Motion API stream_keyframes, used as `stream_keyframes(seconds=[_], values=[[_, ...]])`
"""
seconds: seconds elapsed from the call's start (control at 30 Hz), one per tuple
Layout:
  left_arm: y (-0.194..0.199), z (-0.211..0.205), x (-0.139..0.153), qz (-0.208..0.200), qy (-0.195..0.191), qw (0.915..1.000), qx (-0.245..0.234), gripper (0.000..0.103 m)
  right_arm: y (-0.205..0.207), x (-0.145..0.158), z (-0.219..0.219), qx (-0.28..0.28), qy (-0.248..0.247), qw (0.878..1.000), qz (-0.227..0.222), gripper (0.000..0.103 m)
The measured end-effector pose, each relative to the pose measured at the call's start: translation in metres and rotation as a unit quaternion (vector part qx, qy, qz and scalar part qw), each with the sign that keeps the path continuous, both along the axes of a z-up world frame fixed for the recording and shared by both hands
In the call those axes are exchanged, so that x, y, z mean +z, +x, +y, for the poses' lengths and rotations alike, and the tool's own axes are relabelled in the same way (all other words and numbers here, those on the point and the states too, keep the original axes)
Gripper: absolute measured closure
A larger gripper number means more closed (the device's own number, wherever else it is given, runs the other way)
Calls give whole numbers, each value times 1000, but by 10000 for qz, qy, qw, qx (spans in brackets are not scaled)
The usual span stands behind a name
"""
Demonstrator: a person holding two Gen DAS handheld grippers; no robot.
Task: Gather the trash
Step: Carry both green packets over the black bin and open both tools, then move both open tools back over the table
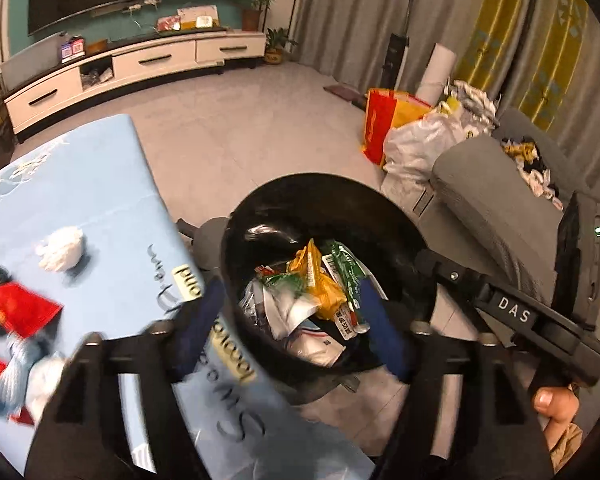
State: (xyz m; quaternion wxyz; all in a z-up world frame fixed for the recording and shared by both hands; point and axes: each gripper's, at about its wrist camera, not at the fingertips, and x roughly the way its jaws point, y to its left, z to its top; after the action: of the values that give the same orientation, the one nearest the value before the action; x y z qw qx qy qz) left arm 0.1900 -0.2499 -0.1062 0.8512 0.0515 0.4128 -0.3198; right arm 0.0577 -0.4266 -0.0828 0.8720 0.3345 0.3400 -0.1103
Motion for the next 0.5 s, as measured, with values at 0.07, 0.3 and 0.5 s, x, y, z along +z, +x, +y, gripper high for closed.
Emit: stream_keyframes(seconds=[0.07,0.3,0.5], values=[[-15,16,8,-180,-82,9998,50,16,-6,3,4,47,-47,10000,-18,48],[-60,101,30,-243,-321,9971,649,3,-28,9,44,661,4,9978,18,34],[-84,209,35,-246,-442,9787,1990,3,-28,22,105,1614,-281,9865,77,29]])
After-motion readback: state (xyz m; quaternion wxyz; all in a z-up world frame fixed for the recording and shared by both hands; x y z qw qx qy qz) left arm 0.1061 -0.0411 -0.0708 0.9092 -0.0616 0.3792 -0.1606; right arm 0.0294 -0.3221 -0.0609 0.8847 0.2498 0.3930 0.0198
